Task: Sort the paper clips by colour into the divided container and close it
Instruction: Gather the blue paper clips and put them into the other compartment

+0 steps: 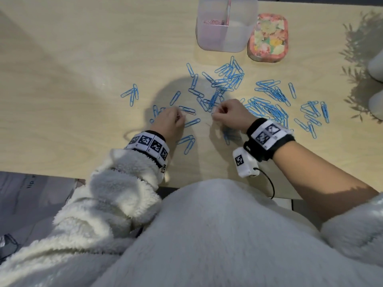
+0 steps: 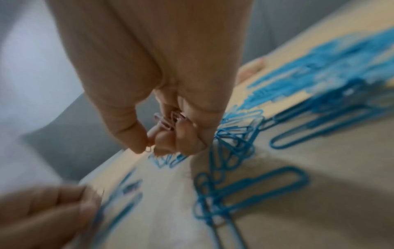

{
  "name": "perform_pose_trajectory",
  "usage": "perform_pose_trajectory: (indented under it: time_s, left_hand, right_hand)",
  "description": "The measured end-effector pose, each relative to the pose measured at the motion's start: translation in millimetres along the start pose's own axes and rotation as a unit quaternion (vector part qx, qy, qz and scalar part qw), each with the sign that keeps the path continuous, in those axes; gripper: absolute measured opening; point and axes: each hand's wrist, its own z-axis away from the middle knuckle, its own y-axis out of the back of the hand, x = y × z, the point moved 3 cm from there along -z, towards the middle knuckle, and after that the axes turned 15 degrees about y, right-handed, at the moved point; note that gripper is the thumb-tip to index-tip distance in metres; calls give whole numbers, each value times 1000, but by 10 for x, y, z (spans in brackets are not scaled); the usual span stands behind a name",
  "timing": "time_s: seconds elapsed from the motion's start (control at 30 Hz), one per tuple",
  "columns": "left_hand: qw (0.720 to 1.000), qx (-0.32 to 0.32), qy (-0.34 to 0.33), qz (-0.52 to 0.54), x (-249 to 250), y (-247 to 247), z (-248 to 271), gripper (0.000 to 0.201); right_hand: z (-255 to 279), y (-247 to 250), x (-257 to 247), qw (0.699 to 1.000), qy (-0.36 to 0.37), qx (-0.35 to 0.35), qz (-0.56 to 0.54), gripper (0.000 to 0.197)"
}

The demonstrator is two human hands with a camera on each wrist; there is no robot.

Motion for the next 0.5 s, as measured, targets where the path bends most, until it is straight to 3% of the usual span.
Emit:
perform_pose_trajectory:
  time_s: [0.17, 0.3, 0.37, 0.43, 0.5]
  left_hand:
    - [990, 34, 49, 131, -168, 141, -75, 22]
    - [977, 39, 61, 201, -261, 185, -110, 9]
    - [965, 31, 68, 251, -278, 182, -87, 3]
    - [953, 20, 76, 292, -286, 173, -75, 6]
    - [951, 14, 85, 296, -278, 162, -77, 18]
  right_hand:
    - [-51, 39, -68, 953, -33, 67, -295, 15]
    - [-225, -73, -244, 917, -89, 52, -386, 17]
    - [-322, -144, -300, 932, -107, 45, -342, 15]
    - [-425, -208, -322, 985, -48, 32, -165, 25]
    - [-500, -280, -363, 999, 21, 7, 29, 14]
